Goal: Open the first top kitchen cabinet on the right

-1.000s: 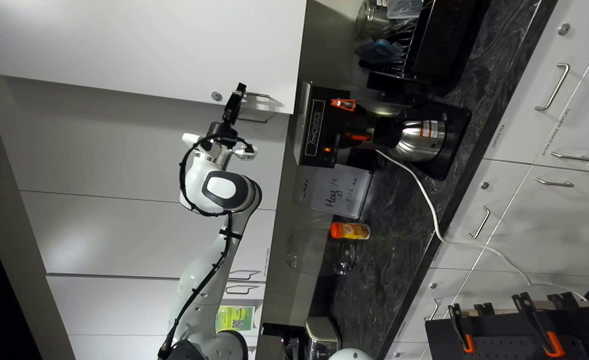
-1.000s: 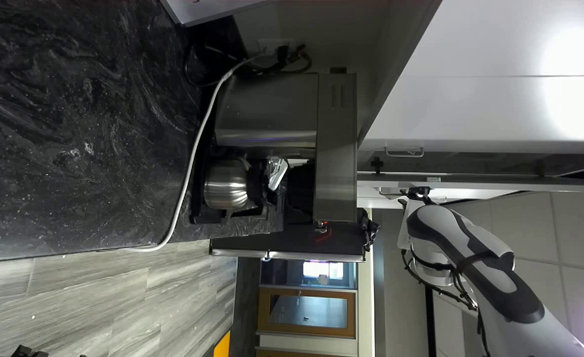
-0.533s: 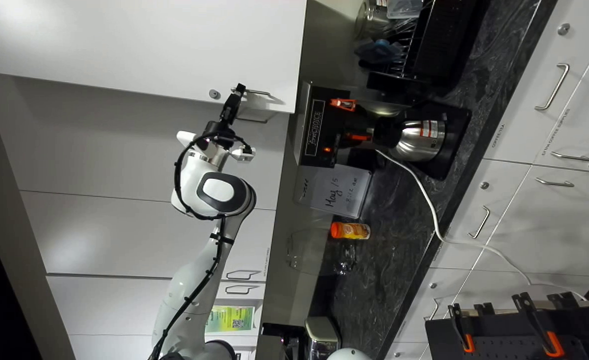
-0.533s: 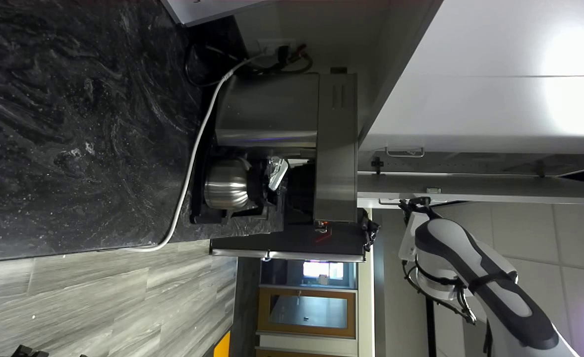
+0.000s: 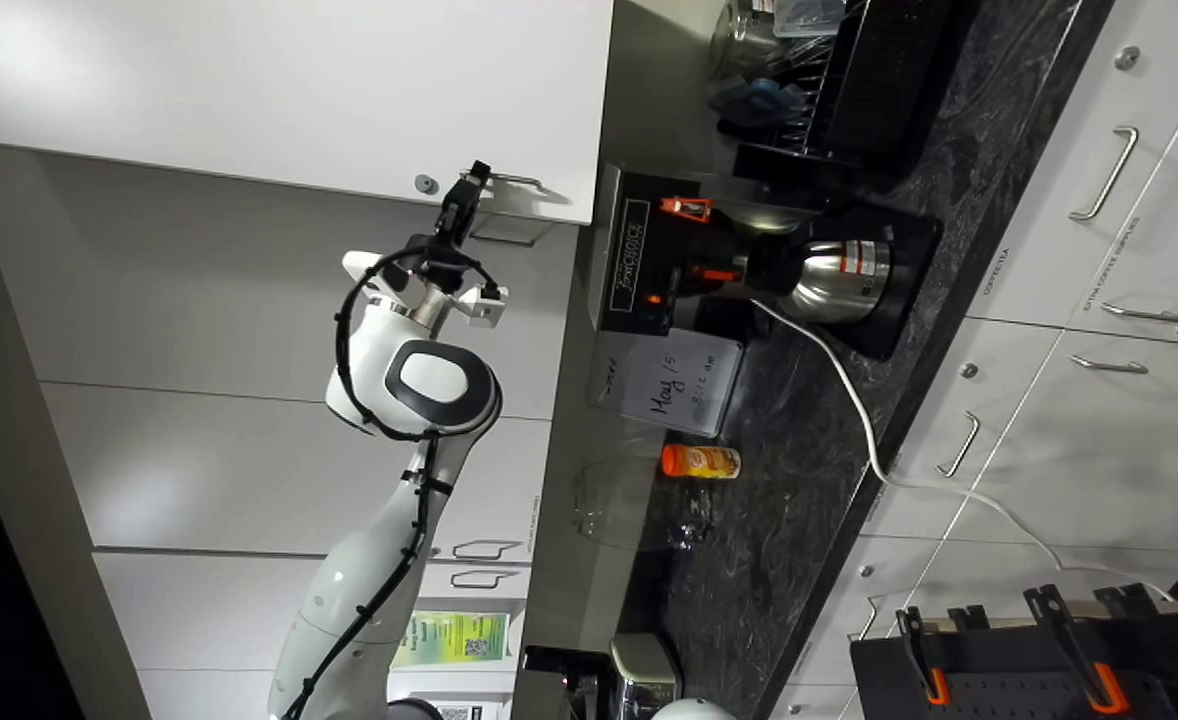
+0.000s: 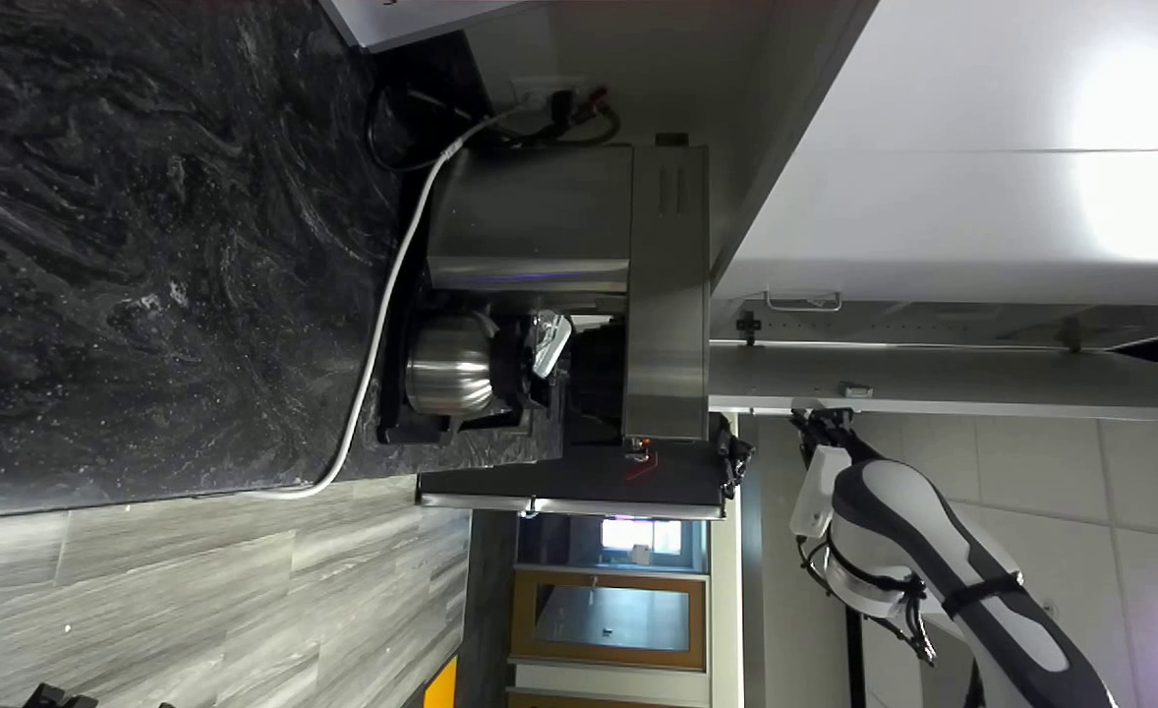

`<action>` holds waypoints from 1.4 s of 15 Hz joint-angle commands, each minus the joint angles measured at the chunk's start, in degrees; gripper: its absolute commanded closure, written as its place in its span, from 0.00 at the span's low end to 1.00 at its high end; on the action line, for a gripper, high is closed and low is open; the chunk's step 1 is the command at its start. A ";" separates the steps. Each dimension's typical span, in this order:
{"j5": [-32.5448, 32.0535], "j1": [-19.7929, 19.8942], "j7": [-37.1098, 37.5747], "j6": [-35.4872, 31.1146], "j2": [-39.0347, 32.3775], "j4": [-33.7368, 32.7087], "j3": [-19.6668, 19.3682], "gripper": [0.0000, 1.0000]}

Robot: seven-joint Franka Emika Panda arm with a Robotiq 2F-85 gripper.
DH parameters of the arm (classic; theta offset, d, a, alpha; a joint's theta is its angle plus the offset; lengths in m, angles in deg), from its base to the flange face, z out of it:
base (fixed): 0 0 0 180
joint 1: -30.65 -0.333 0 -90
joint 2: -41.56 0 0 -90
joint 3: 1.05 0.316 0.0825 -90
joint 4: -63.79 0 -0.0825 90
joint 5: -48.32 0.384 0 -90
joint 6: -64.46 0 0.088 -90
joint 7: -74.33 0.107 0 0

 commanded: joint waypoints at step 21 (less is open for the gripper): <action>3.93 -11.90 -0.45 10.01 26.60 14.91 -33.37 0.12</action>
